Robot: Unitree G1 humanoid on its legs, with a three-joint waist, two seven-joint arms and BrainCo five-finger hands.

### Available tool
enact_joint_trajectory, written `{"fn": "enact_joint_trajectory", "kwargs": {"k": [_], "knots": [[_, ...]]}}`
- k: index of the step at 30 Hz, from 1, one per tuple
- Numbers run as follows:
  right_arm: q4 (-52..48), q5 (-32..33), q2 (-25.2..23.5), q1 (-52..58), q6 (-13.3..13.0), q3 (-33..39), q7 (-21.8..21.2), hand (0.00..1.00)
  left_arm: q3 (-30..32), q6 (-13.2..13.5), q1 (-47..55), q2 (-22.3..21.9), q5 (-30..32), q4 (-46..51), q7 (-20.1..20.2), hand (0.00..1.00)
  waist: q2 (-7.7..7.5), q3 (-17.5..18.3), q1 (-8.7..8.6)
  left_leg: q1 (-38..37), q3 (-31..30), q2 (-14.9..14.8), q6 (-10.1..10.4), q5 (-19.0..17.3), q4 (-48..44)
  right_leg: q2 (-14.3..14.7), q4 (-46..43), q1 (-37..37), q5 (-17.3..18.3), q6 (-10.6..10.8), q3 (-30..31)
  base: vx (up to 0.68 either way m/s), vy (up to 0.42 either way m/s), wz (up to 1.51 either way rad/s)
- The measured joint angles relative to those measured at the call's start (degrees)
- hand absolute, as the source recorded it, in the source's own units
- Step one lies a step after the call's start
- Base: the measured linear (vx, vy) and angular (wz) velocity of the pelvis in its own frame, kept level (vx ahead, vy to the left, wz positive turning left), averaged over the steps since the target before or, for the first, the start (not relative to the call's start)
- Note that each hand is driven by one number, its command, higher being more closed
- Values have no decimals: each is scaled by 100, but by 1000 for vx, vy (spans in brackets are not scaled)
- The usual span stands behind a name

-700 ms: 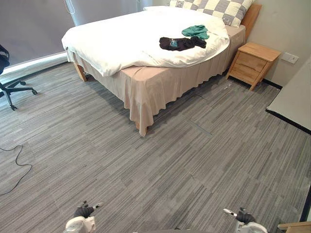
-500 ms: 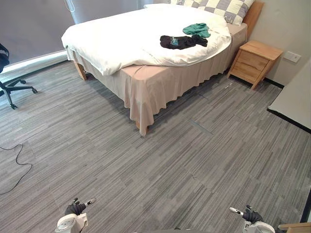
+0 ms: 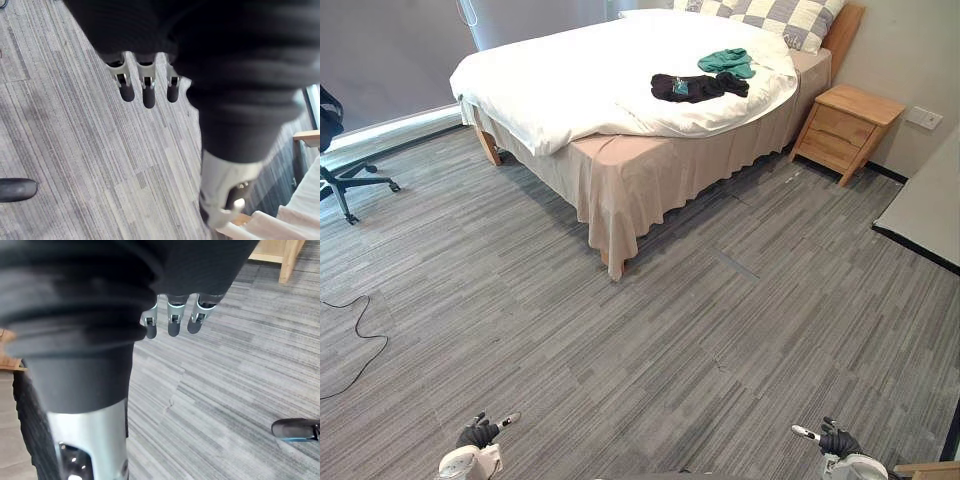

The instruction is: Tidy the bed and pick cloth on bed and put in laundry

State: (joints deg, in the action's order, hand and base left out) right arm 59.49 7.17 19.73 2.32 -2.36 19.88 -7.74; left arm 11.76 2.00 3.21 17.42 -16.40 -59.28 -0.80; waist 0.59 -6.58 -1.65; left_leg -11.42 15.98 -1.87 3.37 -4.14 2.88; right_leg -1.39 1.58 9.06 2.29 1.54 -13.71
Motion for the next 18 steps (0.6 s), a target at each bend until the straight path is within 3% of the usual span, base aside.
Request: {"fn": "enact_joint_trajectory", "kwargs": {"k": [12,14,15,16,18], "knots": [[4,-33,-82,0,5,-219,0,0,-265,52,92,-107,115,-104,-179,0,-10,-12,-27,-43,104,-5,-5,-3,55,17,-15,-31,21,-34,69,-10,-11,-4],[-2,-27,-211,-73,-39,-244,3,0,-426,122,14,-118,115,-98,-191,0,-69,-68,-11,225,153,5,-88,-73,-140,-176,-1122,-695,511,78,65,-46,4,-9],[2,-15,-240,-129,-39,-332,14,0,-518,127,-96,-114,105,-98,-235,0,-110,-207,-3,379,206,2,-146,-176,-400,-329,-1933,-1113,681,254,40,-71,16,-14],[1,3,-244,-140,-39,-405,17,0,-566,133,-139,-110,72,-98,-248,0,-125,-291,30,456,231,-8,-196,-245,-524,-401,-2387,-1353,724,295,29,-110,16,-22],[12,16,-405,-193,-37,-552,43,0,-668,146,-185,-8,-8,-98,-267,0,-300,-558,73,493,208,33,-243,-633,-977,-828,-4221,-2128,656,83,-59,-61,-1,-6]]}}
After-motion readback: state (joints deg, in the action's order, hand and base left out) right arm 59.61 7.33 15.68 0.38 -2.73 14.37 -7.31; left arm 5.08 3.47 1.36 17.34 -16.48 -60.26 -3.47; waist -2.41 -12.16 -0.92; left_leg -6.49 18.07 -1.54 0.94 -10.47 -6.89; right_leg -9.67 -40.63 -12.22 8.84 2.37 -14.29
